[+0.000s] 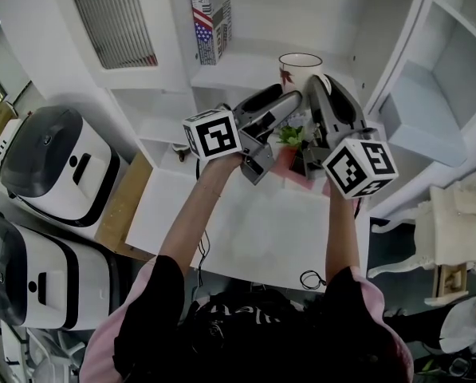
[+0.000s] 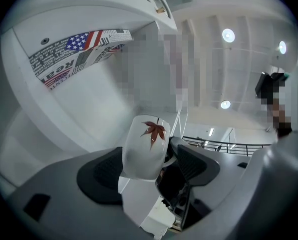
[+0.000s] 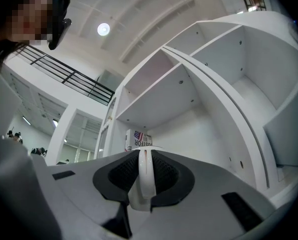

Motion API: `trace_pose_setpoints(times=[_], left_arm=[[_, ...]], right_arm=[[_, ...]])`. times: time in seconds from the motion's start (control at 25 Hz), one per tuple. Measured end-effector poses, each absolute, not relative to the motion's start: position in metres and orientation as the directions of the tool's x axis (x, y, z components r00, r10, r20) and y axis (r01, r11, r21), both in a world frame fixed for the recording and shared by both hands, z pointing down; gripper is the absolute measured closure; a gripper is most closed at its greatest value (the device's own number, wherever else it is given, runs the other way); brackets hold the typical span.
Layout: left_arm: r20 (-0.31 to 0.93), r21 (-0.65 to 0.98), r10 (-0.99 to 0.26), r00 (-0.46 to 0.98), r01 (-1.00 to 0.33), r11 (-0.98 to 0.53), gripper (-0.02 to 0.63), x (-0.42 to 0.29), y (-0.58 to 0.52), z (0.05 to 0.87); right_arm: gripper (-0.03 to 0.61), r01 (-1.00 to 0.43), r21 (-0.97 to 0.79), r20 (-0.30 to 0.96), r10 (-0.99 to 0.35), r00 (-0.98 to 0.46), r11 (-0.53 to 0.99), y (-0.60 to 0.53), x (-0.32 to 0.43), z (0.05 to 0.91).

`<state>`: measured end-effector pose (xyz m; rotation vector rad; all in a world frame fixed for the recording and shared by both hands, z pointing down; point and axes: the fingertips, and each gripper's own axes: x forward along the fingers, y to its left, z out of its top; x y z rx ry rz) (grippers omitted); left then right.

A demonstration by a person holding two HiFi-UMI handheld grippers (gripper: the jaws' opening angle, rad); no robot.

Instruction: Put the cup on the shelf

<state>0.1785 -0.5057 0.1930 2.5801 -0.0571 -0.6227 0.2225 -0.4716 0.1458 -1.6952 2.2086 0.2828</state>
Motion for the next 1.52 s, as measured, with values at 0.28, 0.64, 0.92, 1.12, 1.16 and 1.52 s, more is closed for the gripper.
trace_pose_setpoints(times=[0.28,0.64,0.92,1.12,1.16,1.52], left_arm=[[-0.417,0.473,-0.163,0.894,0.060,-0.879,0.270,0.173,-0.507,0.199],[-0.385,0.498,-0.179,0.905,0.041,-0.866,0.270,0.170,-0.506,0.220],[-0.368,0.512,-0.182,0.912,0.035,-0.858,0.270,0.168,-0.505,0.233],[-0.360,0.515,-0.171,0.917,0.042,-0.856,0.270,0.169,-0.500,0.236],[-0.357,0.515,-0.167,0.919,0.044,-0.856,0.270,0.170,-0.498,0.237],[-0.279,0.510,-0.131,0.951,0.031,-0.860,0.270,0.175,-0.473,0.265]], right_arm=[[0.489,-0.974,-0.024,-0.393,-0.898,-0.198,0.225,-0.484,0.234,0.131],[0.489,-0.979,-0.034,-0.370,-0.913,-0.174,0.200,-0.502,0.247,0.138],[0.489,-0.984,-0.054,-0.334,-0.931,-0.145,0.172,-0.492,0.252,0.146],[0.489,-0.992,-0.008,-0.221,-0.968,-0.118,0.123,-0.497,0.254,0.170],[0.489,-0.994,0.004,-0.206,-0.972,-0.110,0.111,-0.501,0.254,0.172],[0.489,-0.997,0.074,-0.035,-0.999,-0.010,0.007,-0.532,0.265,0.176]])
